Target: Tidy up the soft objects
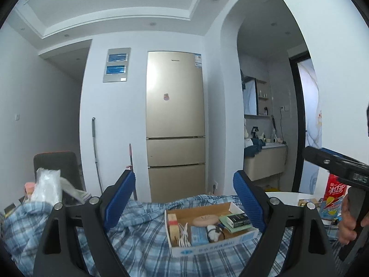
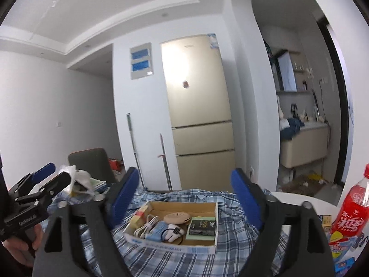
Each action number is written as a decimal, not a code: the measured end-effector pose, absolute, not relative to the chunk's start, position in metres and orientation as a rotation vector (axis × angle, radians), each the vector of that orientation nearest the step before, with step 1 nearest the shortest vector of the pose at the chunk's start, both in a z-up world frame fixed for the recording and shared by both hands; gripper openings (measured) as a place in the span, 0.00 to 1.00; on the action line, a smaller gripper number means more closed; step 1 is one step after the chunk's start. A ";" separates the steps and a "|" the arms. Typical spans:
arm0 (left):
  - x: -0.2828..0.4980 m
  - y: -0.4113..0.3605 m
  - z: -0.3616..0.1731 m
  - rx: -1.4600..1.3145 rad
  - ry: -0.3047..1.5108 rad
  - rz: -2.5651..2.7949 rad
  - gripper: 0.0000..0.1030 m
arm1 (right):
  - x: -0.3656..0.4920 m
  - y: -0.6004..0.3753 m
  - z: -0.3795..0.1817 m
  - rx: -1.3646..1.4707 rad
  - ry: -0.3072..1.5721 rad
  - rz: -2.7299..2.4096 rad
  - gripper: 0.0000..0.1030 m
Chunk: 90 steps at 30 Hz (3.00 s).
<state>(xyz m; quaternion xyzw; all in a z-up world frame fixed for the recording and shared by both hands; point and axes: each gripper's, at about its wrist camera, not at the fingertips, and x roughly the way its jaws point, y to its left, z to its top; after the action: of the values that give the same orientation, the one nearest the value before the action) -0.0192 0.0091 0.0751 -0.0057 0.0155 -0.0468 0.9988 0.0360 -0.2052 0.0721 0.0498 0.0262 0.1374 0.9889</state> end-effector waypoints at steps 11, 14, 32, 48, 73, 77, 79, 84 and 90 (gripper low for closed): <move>-0.058 0.010 0.046 -0.041 0.052 -0.091 1.00 | -0.013 -0.196 0.048 0.066 -0.014 0.250 1.00; -0.054 0.012 0.031 -0.058 0.090 -0.087 1.00 | -0.010 -0.196 0.032 0.065 0.018 0.245 1.00; -0.045 0.006 0.002 -0.018 0.138 -0.060 1.00 | 0.006 -0.192 -0.012 0.009 0.117 0.237 1.00; -0.045 0.010 0.001 -0.029 0.135 -0.038 1.00 | 0.004 -0.194 -0.012 0.020 0.117 0.229 1.00; -0.049 0.008 0.000 -0.013 0.112 -0.030 1.00 | 0.003 -0.195 -0.011 0.023 0.114 0.228 1.00; -0.051 0.009 0.001 -0.013 0.115 -0.030 1.00 | 0.003 -0.194 -0.010 0.025 0.116 0.229 1.00; -0.050 0.008 0.001 -0.012 0.116 -0.030 1.00 | 0.003 -0.194 -0.010 0.025 0.113 0.229 1.00; -0.050 0.008 0.001 -0.011 0.124 -0.029 1.00 | 0.003 -0.193 -0.009 0.027 0.112 0.231 1.00; -0.048 0.008 0.002 -0.012 0.126 -0.030 1.00 | 0.003 -0.193 -0.009 0.026 0.109 0.230 1.00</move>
<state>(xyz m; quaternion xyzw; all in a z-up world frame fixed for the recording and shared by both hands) -0.0479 0.0075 0.0016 -0.0059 0.0629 -0.0149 0.9979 0.0028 -0.1930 -0.0090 0.0131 0.0543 0.1149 0.9918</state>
